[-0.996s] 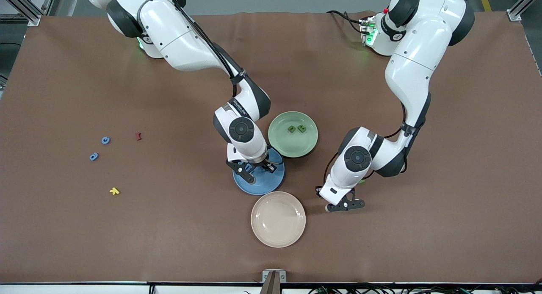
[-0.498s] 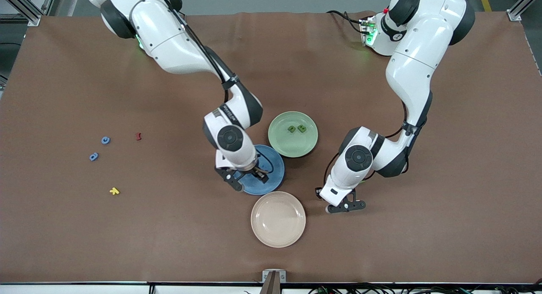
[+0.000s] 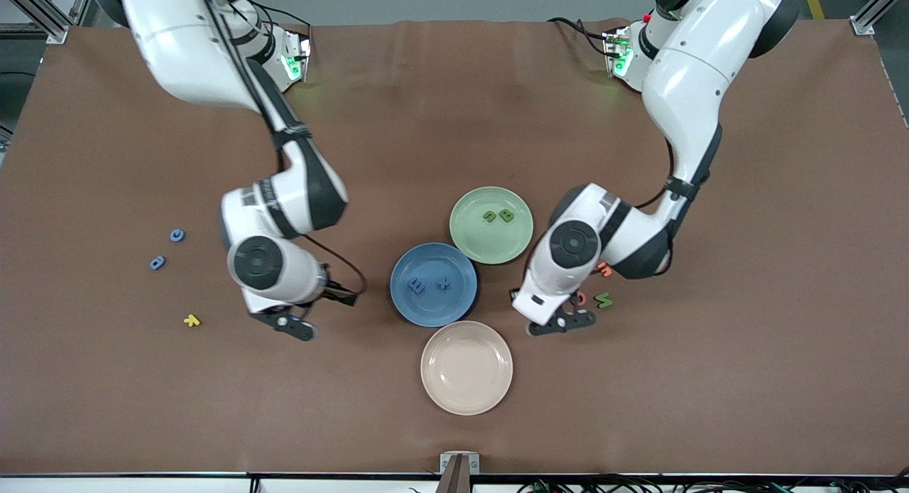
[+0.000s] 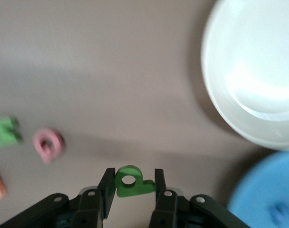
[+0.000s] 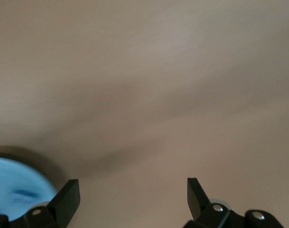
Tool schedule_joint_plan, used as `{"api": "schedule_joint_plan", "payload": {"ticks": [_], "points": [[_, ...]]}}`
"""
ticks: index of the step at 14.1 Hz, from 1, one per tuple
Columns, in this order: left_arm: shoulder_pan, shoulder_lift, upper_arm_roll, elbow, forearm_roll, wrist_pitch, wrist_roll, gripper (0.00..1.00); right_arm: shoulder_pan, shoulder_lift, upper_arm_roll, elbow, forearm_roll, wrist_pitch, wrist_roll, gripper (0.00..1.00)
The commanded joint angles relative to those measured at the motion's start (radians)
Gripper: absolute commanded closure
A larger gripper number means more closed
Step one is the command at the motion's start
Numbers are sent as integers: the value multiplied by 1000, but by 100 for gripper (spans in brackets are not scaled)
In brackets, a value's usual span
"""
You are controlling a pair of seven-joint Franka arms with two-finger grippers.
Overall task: Sort letters by color into matching plates
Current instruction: 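Place the green p on the green plate while the right gripper reaches the e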
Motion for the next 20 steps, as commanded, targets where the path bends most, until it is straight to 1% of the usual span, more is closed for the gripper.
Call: {"api": "schedule_joint_plan", "payload": {"ticks": [1, 2, 3, 5, 7, 9, 11, 13, 16, 18, 19, 20], "points": [[2, -18, -76, -19, 13, -37, -131, 72, -128, -218, 22, -300, -24, 86, -236, 0], [-6, -41, -96, -51, 19, -37, -171, 72, -183, -262, 22, -357, -24, 95, -350, 0], [-24, -62, -99, -92, 19, -39, -192, 72, -231, -293, 22, -402, -24, 107, -448, 0], [-47, -83, -102, -156, 19, -39, -218, 72, -324, -362, 20, -523, -34, 193, -672, 0], [-78, -83, -110, -186, 19, -39, -275, 72, -421, -385, 20, -609, -38, 276, -862, 0], [-107, -79, -108, -210, 19, -37, -327, 72, -515, -381, 20, -678, -38, 391, -1060, 0], [-129, -79, -108, -230, 19, -37, -334, 72, -599, -367, 20, -727, -38, 527, -1255, 0], [-141, -72, -108, -238, 19, -31, -340, 72, -657, -309, 20, -727, -38, 616, -1401, 0], [-158, -67, -108, -243, 19, -23, -370, 72, -704, -217, 20, -726, -38, 748, -1536, 1], [-163, -67, -108, -243, 21, -20, -370, 71, -724, -163, 22, -723, -38, 814, -1581, 3], [-163, -67, -108, -243, 21, -20, -370, 69, -725, -143, 22, -720, -36, 836, -1581, 3], [-161, -67, -108, -243, 21, -22, -369, 54, -728, -126, 22, -712, -36, 844, -1580, 3]]}}
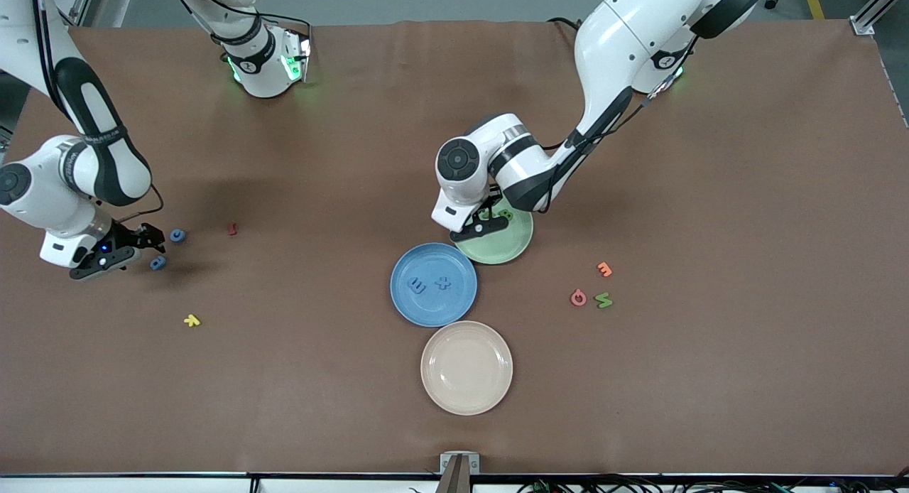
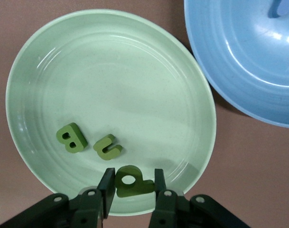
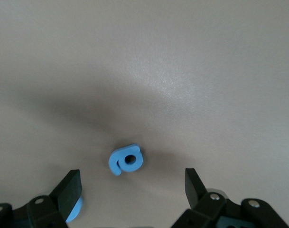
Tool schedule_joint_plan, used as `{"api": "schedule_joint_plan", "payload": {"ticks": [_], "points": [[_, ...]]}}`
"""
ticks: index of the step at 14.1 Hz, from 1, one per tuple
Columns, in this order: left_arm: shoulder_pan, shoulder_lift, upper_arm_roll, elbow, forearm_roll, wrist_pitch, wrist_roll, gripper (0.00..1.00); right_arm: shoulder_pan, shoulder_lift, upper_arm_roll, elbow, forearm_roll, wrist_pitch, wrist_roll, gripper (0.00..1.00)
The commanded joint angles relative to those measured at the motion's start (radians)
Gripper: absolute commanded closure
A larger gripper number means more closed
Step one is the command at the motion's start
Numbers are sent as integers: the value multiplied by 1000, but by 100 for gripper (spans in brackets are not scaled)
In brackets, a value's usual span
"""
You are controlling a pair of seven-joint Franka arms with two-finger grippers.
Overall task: Sort letters by color into matching plates
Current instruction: 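Place the green p on the green plate while the right gripper reaches the e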
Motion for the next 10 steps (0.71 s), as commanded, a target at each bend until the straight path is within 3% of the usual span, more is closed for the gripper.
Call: {"api": "schedule_joint_plan", "payload": {"ticks": [1, 4, 7, 10], "points": [[4, -23, -2, -25, 19, 11, -21, 50, -32, 43, 22, 20, 2, 65, -86, 4], [13, -29, -2, -23, 19, 11, -15, 42, -35, 71, 22, 41, 2, 65, -86, 8], [45, -61, -4, -26, 17, -5, 2, 42, -54, 80, 22, 41, 2, 57, -80, 13], [144, -132, -4, -89, 17, -11, 136, 43, -55, 80, 22, 40, 3, 47, -77, 18]]}}
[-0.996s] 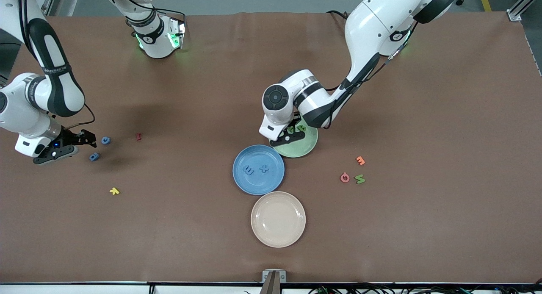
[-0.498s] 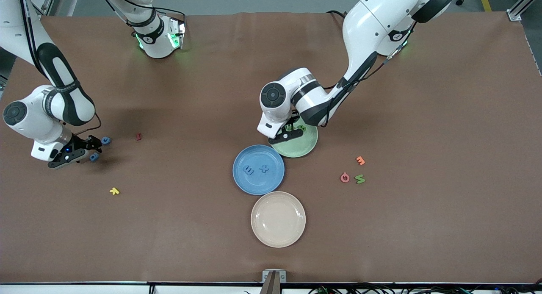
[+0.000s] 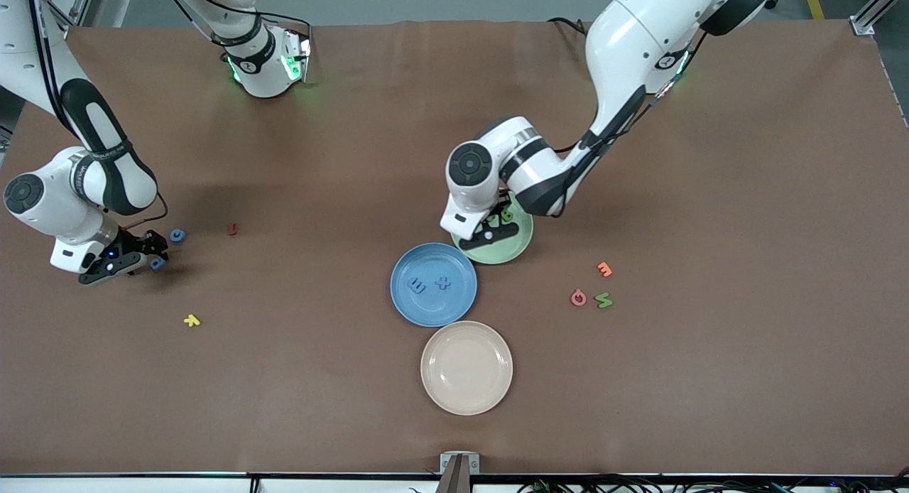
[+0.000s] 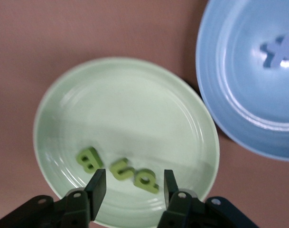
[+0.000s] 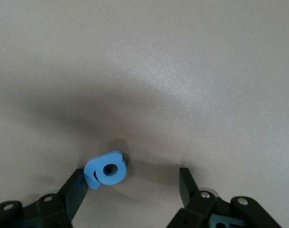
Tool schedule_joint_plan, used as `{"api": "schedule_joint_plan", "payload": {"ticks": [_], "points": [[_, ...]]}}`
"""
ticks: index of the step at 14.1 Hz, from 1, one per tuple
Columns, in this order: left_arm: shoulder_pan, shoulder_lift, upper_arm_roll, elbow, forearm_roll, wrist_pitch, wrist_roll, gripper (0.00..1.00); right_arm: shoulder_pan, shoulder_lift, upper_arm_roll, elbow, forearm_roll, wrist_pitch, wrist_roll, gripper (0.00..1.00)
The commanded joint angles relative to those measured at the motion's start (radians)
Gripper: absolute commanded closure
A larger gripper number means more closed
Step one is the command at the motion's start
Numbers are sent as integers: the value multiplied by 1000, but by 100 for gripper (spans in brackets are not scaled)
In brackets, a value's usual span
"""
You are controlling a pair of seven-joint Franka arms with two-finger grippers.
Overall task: Sort letters by color into matching plates
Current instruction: 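Grasp the blue e with the right gripper while the left gripper grasps the Z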
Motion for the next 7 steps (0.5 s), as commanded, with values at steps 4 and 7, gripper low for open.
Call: {"api": "schedule_joint_plan", "payload": {"ticks": [4, 7], "points": [[212, -139, -6, -128, 12, -7, 258, 44, -29, 17, 20, 6, 3, 10, -52, 28], [311, -137, -6, -122, 12, -4, 384, 45, -23, 17, 22, 4, 5, 10, -49, 30]]}}
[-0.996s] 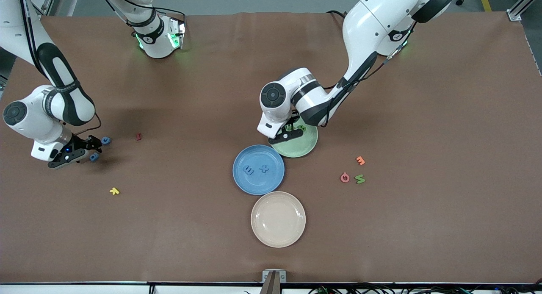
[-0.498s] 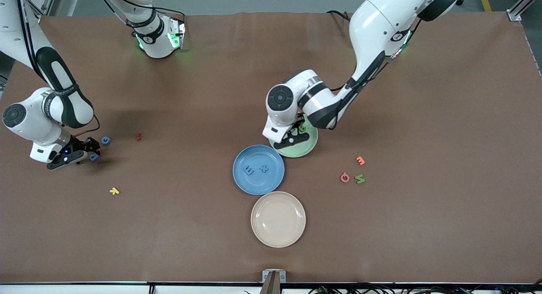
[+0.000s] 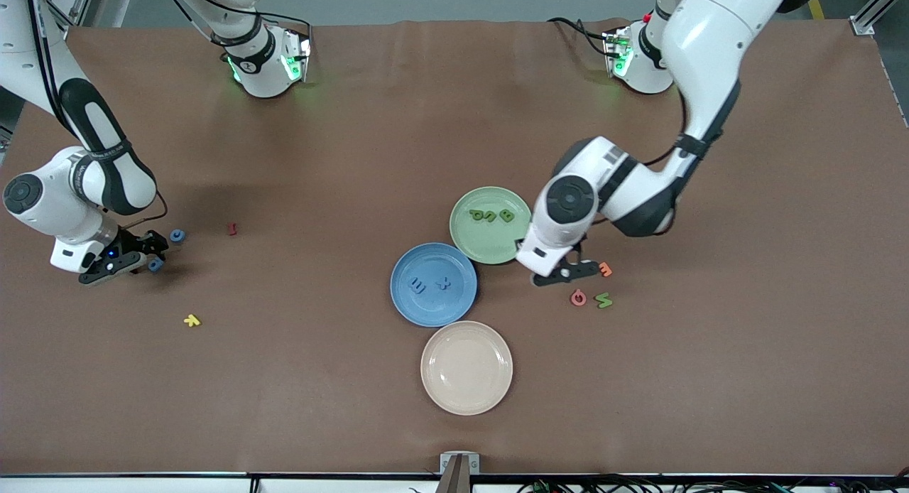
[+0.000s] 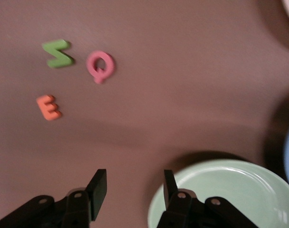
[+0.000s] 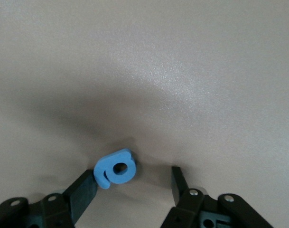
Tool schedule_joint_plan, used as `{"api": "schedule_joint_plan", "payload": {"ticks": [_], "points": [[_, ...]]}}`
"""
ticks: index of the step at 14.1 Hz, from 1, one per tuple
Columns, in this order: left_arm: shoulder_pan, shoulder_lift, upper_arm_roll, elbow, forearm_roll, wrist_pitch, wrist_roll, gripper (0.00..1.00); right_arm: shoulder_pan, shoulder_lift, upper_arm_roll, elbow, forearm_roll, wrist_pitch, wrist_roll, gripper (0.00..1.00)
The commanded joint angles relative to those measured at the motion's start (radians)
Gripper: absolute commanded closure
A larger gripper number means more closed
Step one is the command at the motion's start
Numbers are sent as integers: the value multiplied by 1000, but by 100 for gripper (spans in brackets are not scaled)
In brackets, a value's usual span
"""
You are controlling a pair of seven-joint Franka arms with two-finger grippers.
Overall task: Sort letters by color into matching plates
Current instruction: 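Grasp the blue e with the right gripper while the left gripper grasps the Z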
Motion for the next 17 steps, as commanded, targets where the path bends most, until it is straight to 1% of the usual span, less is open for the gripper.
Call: {"api": "schedule_joint_plan", "payload": {"ticks": [1, 2, 4, 5, 7, 9, 10, 13, 15, 17], "points": [[82, -20, -8, -23, 10, 7, 84, 45, -20, 17, 17, 4, 5, 17, -42, 30], [112, -13, -8, -18, 10, 16, 91, 45, -17, 17, 19, 4, 5, 17, -42, 30], [156, 9, -6, -6, 9, 19, 84, 45, -16, 17, 20, 5, 5, 15, -42, 22], [179, 15, -5, -3, 10, 21, 78, 45, -11, 16, 22, 5, 6, 15, -42, 20], [201, 29, 1, -1, 9, 51, 73, 45, 2, 14, 22, 4, 5, 15, -50, 20], [204, 61, 6, 0, 7, 119, 68, 45, 18, 14, 22, 4, 5, 15, -55, 20], [201, 73, 23, 0, 7, 152, 59, 45, 18, 14, 22, 4, 5, 15, -55, 20], [198, 110, 46, -1, 9, 263, 53, 45, 12, 14, 20, 2, 5, 15, -58, 25], [190, 121, 61, -1, 15, 294, 53, 45, 3, 14, 20, 1, 5, 11, -62, 25], [190, 135, 63, -1, 53, 308, 50, 45, -7, 11, 22, 5, 5, -26, -71, 25]]}}
